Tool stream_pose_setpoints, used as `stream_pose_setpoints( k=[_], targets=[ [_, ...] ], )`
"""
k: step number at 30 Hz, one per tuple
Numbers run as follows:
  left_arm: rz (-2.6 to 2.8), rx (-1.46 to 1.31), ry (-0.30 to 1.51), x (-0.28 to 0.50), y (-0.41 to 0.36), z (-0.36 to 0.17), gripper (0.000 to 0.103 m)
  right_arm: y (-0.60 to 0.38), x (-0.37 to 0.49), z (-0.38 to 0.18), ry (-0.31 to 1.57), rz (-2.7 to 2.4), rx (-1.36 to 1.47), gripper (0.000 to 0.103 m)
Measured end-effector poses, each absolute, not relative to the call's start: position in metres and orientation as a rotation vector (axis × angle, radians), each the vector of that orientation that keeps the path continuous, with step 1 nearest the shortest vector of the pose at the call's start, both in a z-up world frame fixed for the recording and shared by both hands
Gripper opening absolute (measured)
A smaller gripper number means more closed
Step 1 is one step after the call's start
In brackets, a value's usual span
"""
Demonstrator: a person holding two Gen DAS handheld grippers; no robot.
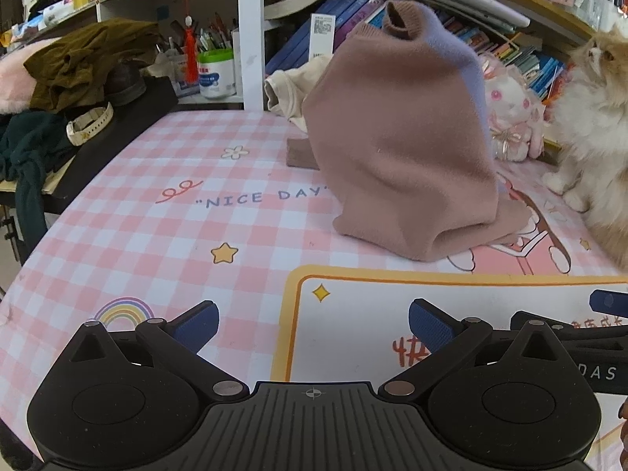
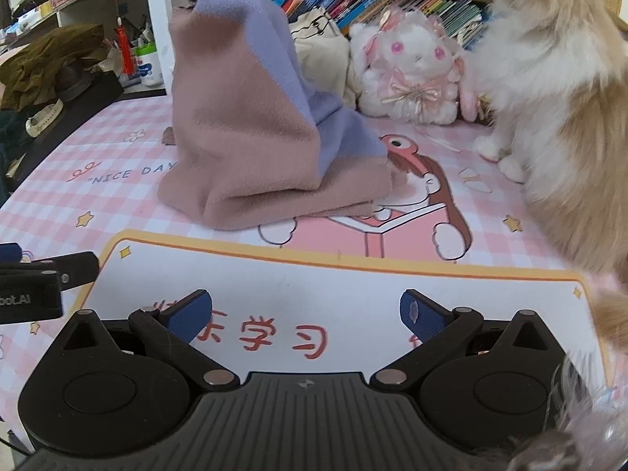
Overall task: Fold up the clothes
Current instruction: 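Move both grippers toward the crumpled lavender-and-mauve sweater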
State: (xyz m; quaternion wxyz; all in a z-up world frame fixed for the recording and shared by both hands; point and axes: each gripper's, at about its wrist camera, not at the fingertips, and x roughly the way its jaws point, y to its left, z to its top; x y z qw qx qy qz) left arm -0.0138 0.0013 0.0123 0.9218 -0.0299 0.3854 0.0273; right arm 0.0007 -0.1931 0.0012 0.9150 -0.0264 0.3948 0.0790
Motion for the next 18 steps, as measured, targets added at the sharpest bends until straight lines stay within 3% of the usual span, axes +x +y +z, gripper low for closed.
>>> stream_pose_setpoints(
  k=[18],
  targets=[
    [0.048,-0.093,0.74,-0.02,-0.017,0.02,0.103,-0.209,0.005,0.004,0.765,0.299,-0.035,0.103]
  ],
)
